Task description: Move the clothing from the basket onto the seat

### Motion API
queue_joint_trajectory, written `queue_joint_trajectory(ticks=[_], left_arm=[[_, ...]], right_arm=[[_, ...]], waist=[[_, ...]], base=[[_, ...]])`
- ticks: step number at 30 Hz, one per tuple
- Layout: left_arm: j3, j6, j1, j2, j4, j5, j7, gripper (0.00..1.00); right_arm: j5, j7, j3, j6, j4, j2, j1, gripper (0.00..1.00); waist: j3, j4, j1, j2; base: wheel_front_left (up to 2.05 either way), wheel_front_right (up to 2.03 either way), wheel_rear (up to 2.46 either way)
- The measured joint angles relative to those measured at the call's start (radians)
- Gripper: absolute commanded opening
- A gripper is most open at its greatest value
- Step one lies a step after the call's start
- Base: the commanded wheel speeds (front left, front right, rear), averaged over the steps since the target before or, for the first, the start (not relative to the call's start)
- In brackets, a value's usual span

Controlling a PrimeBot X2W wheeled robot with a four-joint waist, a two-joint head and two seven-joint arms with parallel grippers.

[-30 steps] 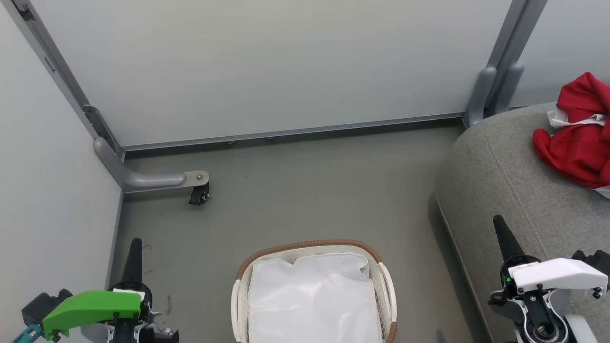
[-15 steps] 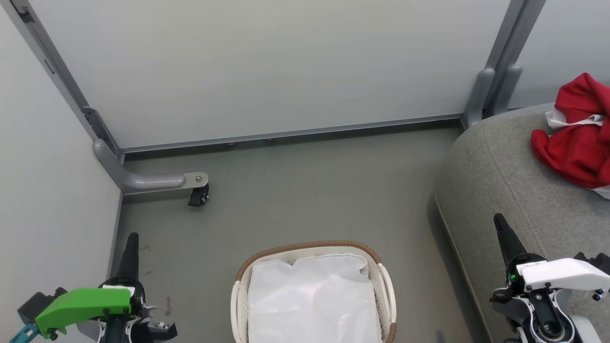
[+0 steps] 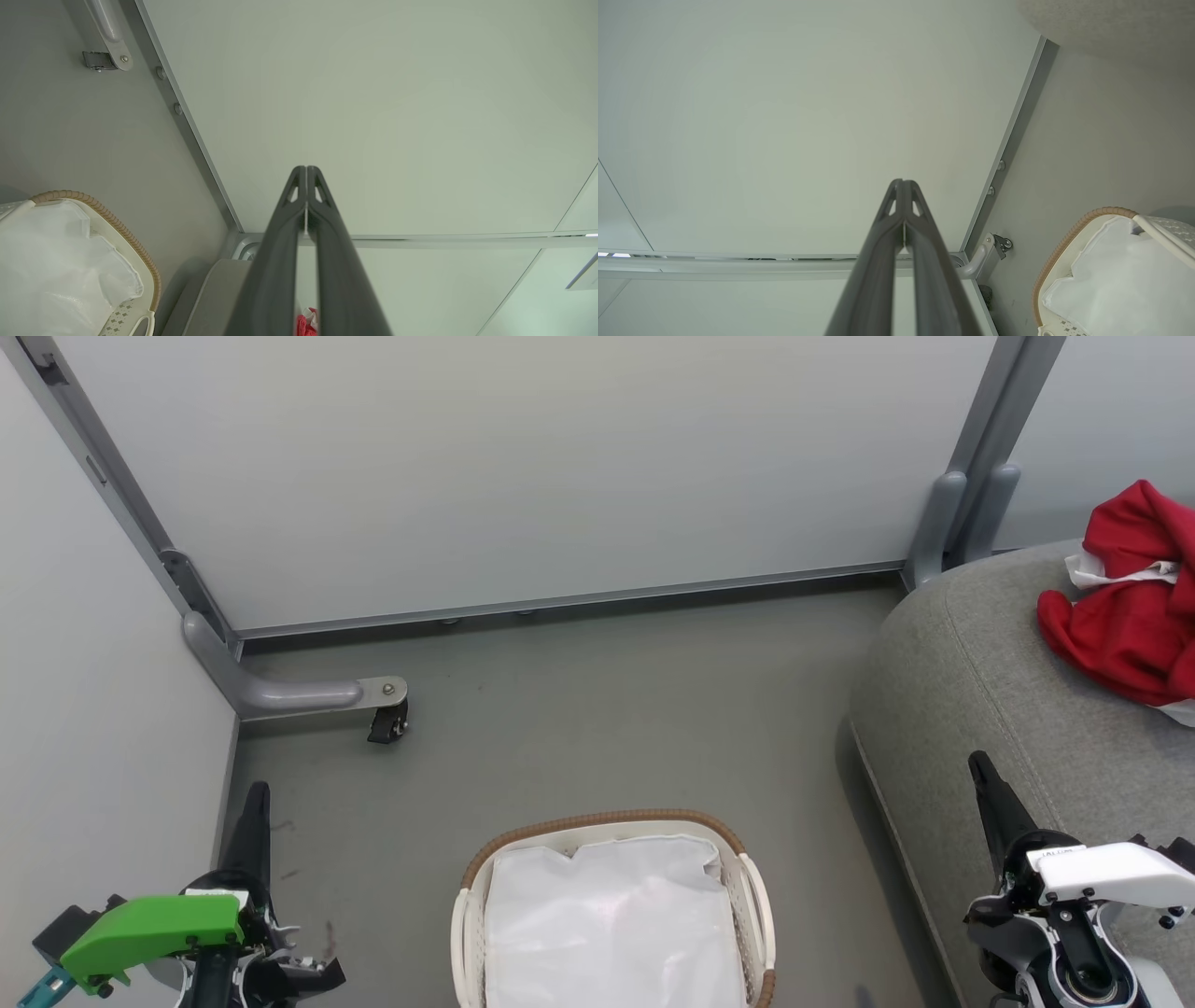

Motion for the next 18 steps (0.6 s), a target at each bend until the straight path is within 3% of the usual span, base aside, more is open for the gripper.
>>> queue_joint_trajectory(ticks=[18], left_arm=[[0.013, -0.004, -0.010, 0.000, -0.006, -0.081, 0.022, 0.00]], right_arm=[[0.095, 0.025, -0.006, 0.000, -0.008, -0.001, 0.001, 0.00]], waist=[[-0.004, -0.003, 0.0000, 0.0000]], base=[[0.00, 0.00, 0.00]])
